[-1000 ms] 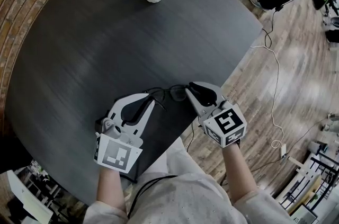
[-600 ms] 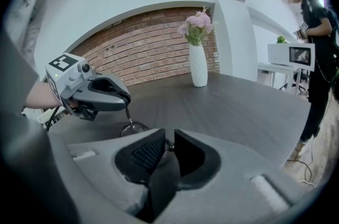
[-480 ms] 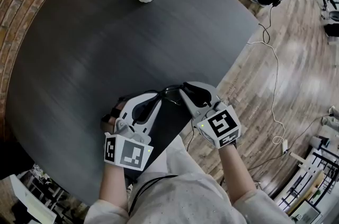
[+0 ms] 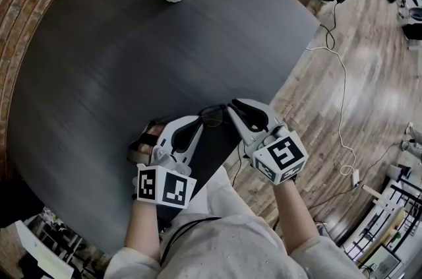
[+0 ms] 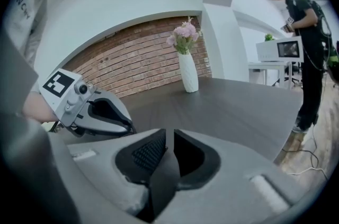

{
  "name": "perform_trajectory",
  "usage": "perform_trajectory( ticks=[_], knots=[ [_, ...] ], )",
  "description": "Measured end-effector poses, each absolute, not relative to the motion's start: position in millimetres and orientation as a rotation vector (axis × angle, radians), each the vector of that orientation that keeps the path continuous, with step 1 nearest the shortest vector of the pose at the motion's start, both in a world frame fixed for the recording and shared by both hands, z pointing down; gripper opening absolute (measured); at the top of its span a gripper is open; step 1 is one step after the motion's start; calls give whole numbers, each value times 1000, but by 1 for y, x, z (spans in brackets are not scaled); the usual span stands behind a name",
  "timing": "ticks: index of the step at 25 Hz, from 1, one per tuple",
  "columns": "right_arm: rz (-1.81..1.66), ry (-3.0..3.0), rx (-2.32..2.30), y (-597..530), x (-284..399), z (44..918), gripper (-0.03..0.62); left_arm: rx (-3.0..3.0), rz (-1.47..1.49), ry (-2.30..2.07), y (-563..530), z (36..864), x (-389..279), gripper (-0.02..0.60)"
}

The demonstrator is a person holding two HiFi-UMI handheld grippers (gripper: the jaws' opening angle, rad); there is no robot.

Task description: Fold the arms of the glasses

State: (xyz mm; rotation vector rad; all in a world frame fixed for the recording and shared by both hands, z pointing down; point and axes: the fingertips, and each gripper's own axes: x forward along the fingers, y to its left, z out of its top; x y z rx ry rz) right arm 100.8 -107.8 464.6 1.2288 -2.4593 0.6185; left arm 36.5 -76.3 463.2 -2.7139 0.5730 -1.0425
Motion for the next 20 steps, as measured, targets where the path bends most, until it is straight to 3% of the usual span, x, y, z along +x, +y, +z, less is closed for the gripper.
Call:
perform_trajectory(
  ticks=[20],
  knots=[
    [627,-2453,1229,-107,106,469,49,-2713,-1078,595,-86,478,40,21]
  ],
)
